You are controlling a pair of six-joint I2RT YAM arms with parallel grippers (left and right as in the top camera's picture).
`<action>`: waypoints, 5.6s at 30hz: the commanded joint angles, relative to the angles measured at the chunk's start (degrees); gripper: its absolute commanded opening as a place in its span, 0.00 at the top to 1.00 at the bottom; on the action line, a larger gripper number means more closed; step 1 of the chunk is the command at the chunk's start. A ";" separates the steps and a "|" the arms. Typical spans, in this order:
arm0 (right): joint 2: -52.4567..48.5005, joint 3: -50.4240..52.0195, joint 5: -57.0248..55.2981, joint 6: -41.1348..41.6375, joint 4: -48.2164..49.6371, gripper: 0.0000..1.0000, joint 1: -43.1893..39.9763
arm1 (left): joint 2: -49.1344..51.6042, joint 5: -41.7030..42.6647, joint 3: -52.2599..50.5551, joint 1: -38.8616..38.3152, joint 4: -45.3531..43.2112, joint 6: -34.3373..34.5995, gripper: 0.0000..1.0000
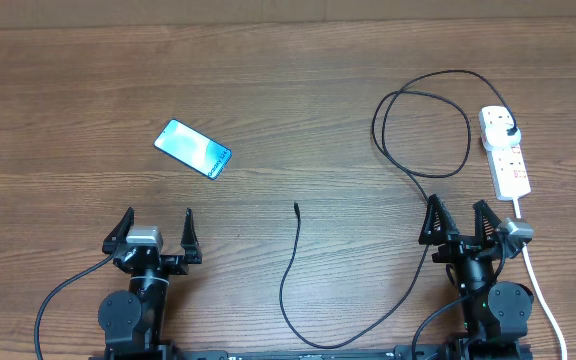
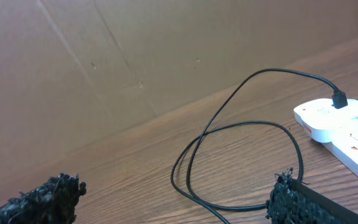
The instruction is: Plug charger to phone and switch on socket
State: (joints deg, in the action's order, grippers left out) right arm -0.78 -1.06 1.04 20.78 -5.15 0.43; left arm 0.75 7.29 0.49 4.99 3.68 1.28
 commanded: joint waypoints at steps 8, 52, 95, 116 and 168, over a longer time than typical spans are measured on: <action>0.61 0.61 -0.57 -0.46 0.31 0.00 0.26 | -0.48 -0.20 -0.20 0.35 0.20 -0.90 0.01; 0.61 0.61 -0.55 -0.46 0.31 0.00 0.26 | -0.48 -1.73 -0.20 0.35 0.35 -2.80 0.01; 0.61 0.61 -0.57 -0.46 0.31 0.00 0.26 | 35.36 -3.08 38.80 0.22 23.56 15.50 0.00; 0.61 0.61 -0.57 -0.46 0.31 0.00 0.26 | 102.97 -10.99 100.83 -8.17 66.90 46.80 0.00; 0.61 0.61 -0.57 -0.46 0.31 0.00 0.26 | 131.91 -6.14 107.58 -7.39 61.42 57.46 0.00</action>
State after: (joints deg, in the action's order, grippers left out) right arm -0.62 -1.06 1.04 20.75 -5.19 0.43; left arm 132.07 -0.64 108.36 -2.24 65.34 58.37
